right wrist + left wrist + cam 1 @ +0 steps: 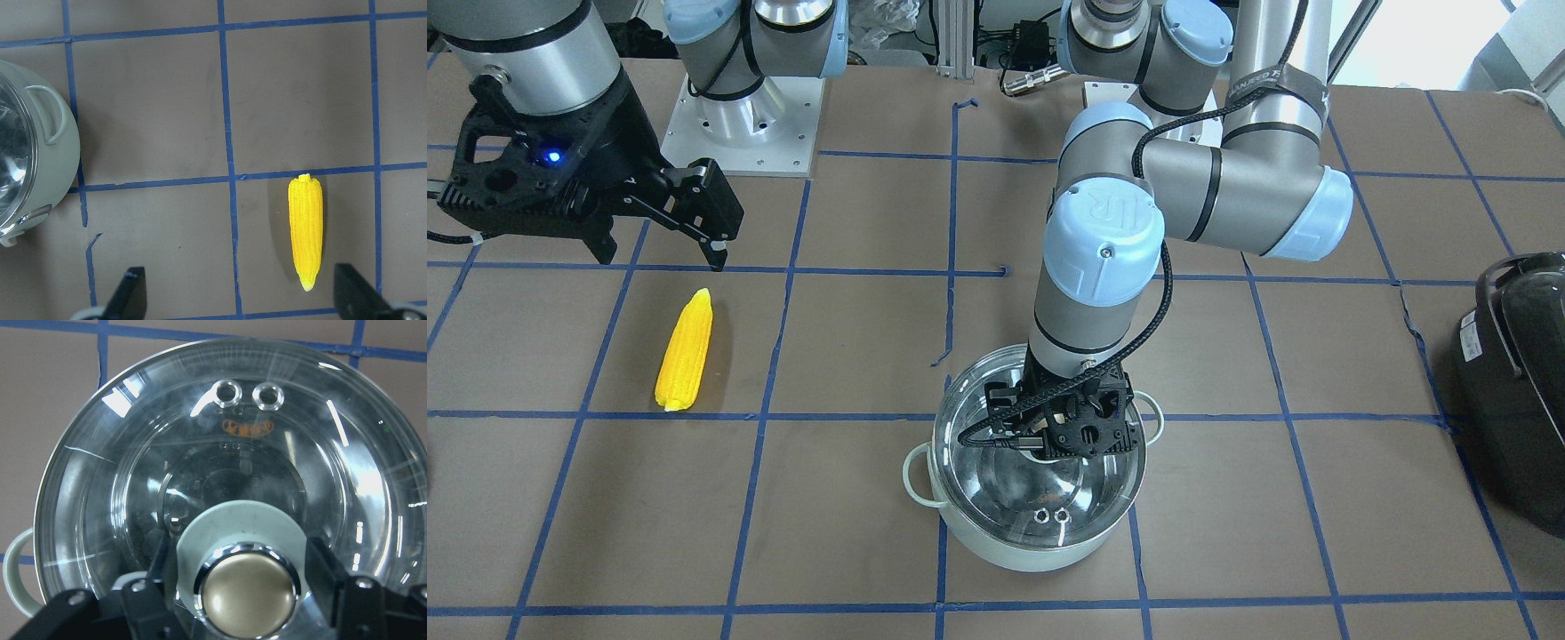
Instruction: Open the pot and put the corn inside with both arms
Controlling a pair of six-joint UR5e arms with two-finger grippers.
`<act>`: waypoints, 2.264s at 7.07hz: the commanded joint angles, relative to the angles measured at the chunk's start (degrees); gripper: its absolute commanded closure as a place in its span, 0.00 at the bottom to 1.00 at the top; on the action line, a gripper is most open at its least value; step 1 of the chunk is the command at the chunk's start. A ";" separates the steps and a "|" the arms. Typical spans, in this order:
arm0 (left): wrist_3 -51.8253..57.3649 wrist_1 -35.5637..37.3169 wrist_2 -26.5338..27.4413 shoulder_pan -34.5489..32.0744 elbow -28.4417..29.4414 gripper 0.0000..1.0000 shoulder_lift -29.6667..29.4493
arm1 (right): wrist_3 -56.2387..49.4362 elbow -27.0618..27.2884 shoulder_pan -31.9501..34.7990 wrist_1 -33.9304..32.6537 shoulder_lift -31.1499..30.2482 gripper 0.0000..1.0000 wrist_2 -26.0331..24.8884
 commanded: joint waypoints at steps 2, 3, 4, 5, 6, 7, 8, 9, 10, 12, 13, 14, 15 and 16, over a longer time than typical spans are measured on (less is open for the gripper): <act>-0.22 -0.49 -1.91 -0.22 -0.24 0.44 0.31 | -0.03 0.00 -0.03 -0.26 0.01 0.00 0.15; -0.22 -0.49 -2.00 -0.14 -0.24 0.45 0.40 | -0.03 0.00 -0.03 -0.26 0.01 0.00 0.24; -0.13 -0.49 -2.01 -0.13 -0.24 0.52 0.49 | -0.03 0.00 -0.03 -0.44 0.10 0.00 0.33; -0.04 -0.49 -1.92 -0.13 -0.15 0.57 0.92 | 0.06 0.00 0.05 -0.44 0.01 0.00 0.33; 0.13 -0.93 -1.83 -0.13 0.11 0.58 1.88 | 0.06 0.00 0.05 -0.53 0.10 0.00 0.33; 0.57 -3.11 -1.57 0.30 0.90 0.60 2.94 | 0.06 0.00 0.05 -0.44 0.10 0.00 0.33; 0.83 -5.31 -1.22 1.61 1.95 0.61 4.34 | 0.06 0.00 0.05 -0.44 0.10 0.00 0.33; 2.31 -5.94 -0.95 4.32 2.48 0.61 5.31 | 0.06 0.00 0.05 -0.53 0.10 0.00 0.33; 4.77 -6.29 -1.04 7.13 1.79 0.61 6.54 | 0.06 0.00 0.05 -0.44 0.01 0.00 0.33; 12.22 -6.99 -1.13 13.19 1.35 0.62 7.43 | 0.15 0.00 0.05 -0.35 0.01 0.00 0.24; 17.22 -7.00 -1.13 16.18 1.08 0.64 7.95 | 0.23 0.00 0.05 -0.53 0.10 0.00 0.41; 22.32 -7.00 -1.13 19.26 -0.05 0.66 8.31 | 0.58 0.00 0.05 -0.61 0.18 0.00 0.15; 28.46 -6.39 -1.82 23.47 -2.24 0.67 8.31 | 0.06 0.26 0.05 -0.88 0.36 0.00 -0.02; 33.74 -5.69 -2.44 27.16 -4.00 0.70 8.14 | -0.03 0.35 0.05 -0.62 0.10 0.00 -0.46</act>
